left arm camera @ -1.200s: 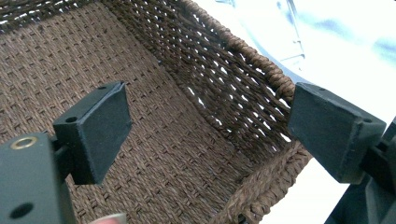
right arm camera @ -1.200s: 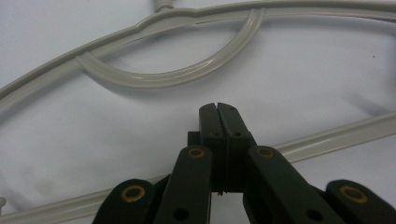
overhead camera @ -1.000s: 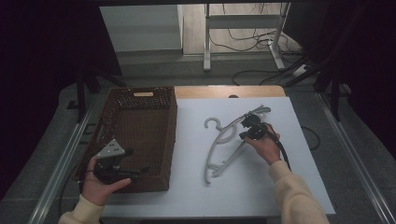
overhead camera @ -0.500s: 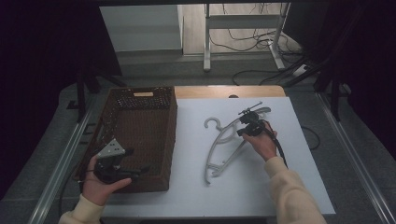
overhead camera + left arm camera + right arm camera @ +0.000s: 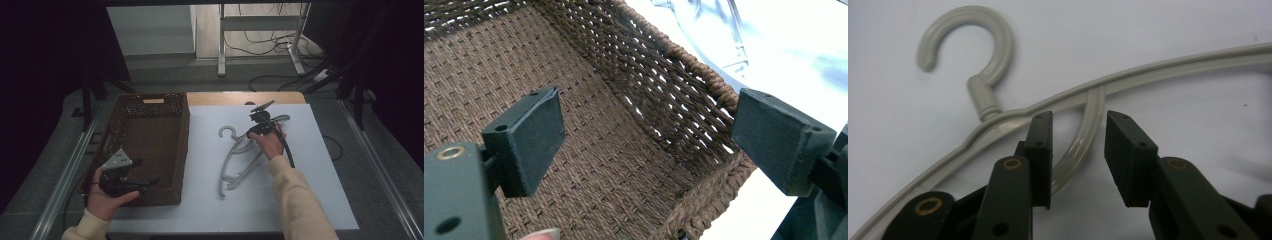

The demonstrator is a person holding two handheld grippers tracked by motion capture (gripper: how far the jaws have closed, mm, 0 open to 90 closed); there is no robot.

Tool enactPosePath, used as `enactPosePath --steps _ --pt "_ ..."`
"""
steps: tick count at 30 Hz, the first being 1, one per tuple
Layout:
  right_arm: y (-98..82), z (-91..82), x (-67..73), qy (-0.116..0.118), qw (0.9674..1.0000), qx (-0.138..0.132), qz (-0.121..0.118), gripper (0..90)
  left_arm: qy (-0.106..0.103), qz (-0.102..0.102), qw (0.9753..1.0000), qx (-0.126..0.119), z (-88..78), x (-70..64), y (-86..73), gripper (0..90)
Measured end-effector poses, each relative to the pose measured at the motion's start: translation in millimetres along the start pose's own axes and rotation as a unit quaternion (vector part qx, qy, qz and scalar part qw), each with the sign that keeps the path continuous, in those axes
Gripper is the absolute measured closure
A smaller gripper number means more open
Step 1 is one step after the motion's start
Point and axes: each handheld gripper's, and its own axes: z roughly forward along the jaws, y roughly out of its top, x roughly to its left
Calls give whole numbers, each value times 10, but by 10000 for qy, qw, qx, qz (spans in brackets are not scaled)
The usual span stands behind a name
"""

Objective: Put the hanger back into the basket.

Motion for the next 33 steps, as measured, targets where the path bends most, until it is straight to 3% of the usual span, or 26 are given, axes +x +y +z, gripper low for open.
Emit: enactPosePath --steps 4,9,13,19,20,24,28,33 --pt "29 68 9 -200 9997 148 65 661 -2 -3 10000 0 -2 0 -4 142" --pt "31 108 43 -289 9993 214 94 704 1 1 10000 -10 -4 -2 -3 142" --pt "47 117 58 -357 9987 246 263 730 8 2 10000 -10 -5 -2 -5 142" --pt "66 118 31 -312 9970 286 648 759 7 8 10000 5 0 -2 -8 143" --pt "72 121 18 -256 9959 293 820 767 5 9 10000 8 1 -2 -9 143" --pt "81 118 -9 -210 9942 293 1018 784 -8 37 10000 38 8 0 -11 143" --pt "66 110 -59 -25 9915 190 1285 813 2 31 10000 36 6 8 -15 143" --pt "45 91 -84 88 9909 119 1341 818 -5 26 10000 49 20 11 -18 143"
